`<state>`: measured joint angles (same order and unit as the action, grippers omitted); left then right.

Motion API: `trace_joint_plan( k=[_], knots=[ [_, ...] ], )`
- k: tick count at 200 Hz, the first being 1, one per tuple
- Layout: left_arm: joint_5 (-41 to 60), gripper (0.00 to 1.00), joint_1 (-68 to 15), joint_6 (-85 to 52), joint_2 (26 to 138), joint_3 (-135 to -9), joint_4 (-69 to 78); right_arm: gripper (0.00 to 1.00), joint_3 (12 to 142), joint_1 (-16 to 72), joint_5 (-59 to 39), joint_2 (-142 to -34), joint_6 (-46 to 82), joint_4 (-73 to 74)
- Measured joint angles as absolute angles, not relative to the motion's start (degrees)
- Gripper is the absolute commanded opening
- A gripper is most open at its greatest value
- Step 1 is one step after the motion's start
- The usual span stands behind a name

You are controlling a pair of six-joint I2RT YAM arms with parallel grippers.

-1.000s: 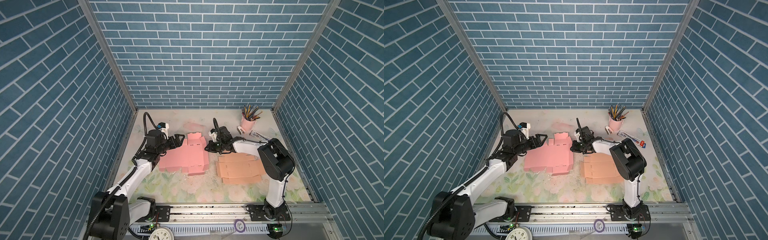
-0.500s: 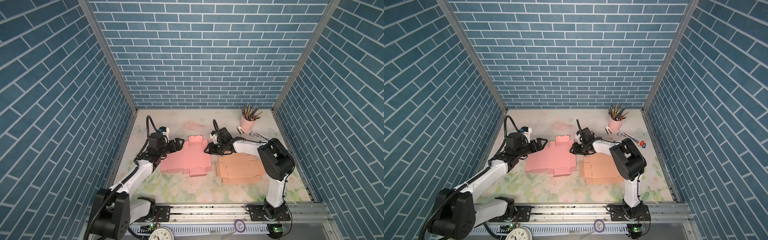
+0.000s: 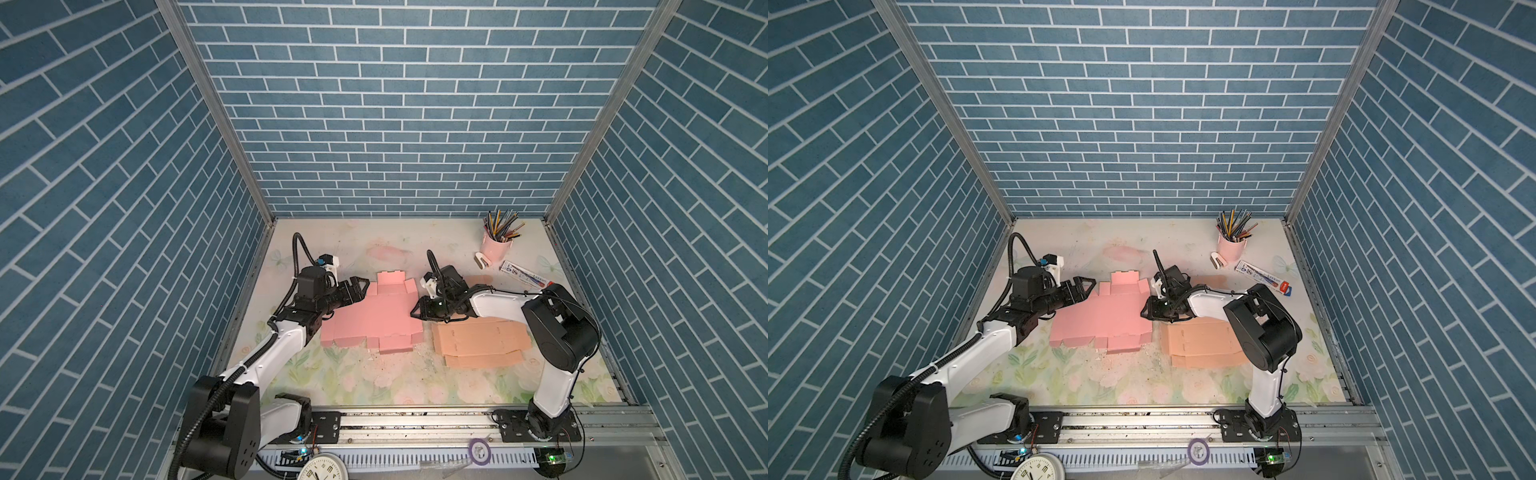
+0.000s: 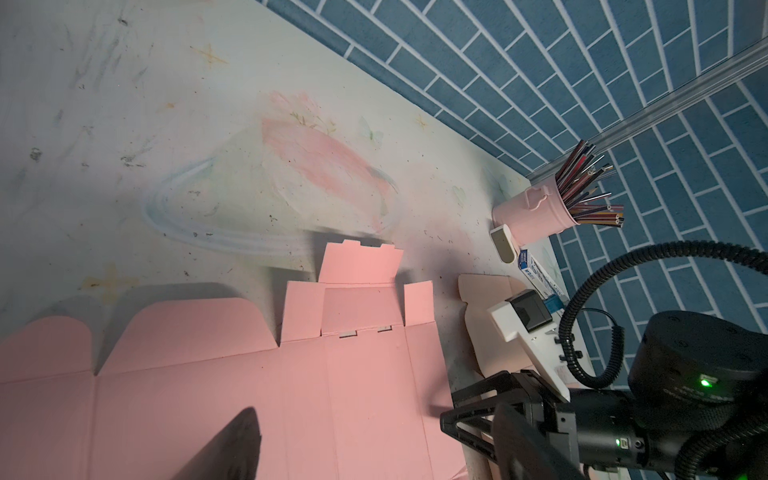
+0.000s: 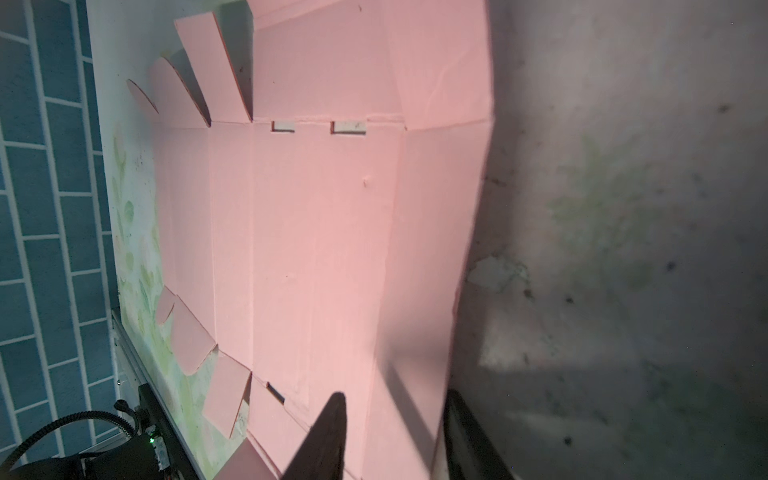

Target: Fold the paper box

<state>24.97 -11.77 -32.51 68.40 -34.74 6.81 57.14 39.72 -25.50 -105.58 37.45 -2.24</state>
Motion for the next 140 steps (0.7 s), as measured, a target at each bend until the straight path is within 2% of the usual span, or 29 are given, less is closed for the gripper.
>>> trace_joint_plan(
  k=[83, 140],
  knots=[
    [25.3, 0.88, -11.8, -32.7, 68.5, -34.7, 7.3, 0.14, 57.6, 39.7, -25.7, -107.2, 37.7, -1.0],
    [26.5, 0.88, -11.8, -33.7, 68.5, -34.7, 8.1, 0.11, 62.3, 39.7, -24.2, -107.6, 37.0, -3.5]
  ],
)
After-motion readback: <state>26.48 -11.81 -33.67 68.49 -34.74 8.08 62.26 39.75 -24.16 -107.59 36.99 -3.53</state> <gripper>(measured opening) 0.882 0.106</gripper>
